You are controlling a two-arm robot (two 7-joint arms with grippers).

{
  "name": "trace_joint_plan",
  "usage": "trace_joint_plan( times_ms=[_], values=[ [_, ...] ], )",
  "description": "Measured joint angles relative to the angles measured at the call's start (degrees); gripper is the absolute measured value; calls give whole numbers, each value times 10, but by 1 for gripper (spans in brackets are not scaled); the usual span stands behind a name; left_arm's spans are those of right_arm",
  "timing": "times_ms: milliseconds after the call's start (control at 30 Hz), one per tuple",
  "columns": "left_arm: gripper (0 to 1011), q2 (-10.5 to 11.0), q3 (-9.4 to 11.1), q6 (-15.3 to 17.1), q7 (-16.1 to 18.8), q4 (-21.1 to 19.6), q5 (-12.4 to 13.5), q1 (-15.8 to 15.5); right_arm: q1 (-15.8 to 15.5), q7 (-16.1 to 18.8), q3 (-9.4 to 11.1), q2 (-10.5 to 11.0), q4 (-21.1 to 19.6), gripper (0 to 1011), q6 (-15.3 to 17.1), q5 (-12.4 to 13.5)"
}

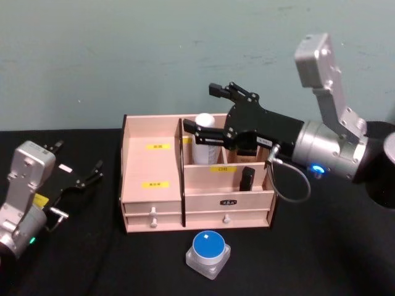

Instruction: Pick up the facial cleanser and watermelon frost from the table and place them into the tiered storage box.

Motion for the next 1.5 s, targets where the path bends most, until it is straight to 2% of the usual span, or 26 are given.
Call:
trace_joint_plan(
  times_ms=[33, 167, 233, 367, 567, 767, 900, 1067, 1500],
  values=[
    [1010, 0, 0, 0, 0, 0, 0, 0, -14, -1, 1, 10, -21, 1000, 3, 6],
    [1010, 0, 0, 0, 0, 0, 0, 0, -51, -4, 3, 37, -65, 1000, 6, 20],
    [1010, 0, 0, 0, 0, 0, 0, 0, -67, -6, 4, 47, -80, 1000, 7, 26],
    [1010, 0, 0, 0, 0, 0, 0, 0, -120, -13, 7, 77, -109, 1000, 5, 43],
    [1010, 0, 0, 0, 0, 0, 0, 0, -178, -21, 9, 106, -118, 1000, -4, 54],
    [1010, 0, 0, 0, 0, 0, 0, 0, -208, -27, 7, 120, -111, 1000, -7, 50],
    [1010, 0, 0, 0, 0, 0, 0, 0, -212, -29, 2, 121, -101, 1000, -4, 41],
    [1010, 0, 0, 0, 0, 0, 0, 0, -198, -26, -15, 110, -75, 1000, 8, 20],
    [1010, 0, 0, 0, 0, 0, 0, 0, -140, 4, -62, 60, 1, 1000, 30, -9]
  ],
)
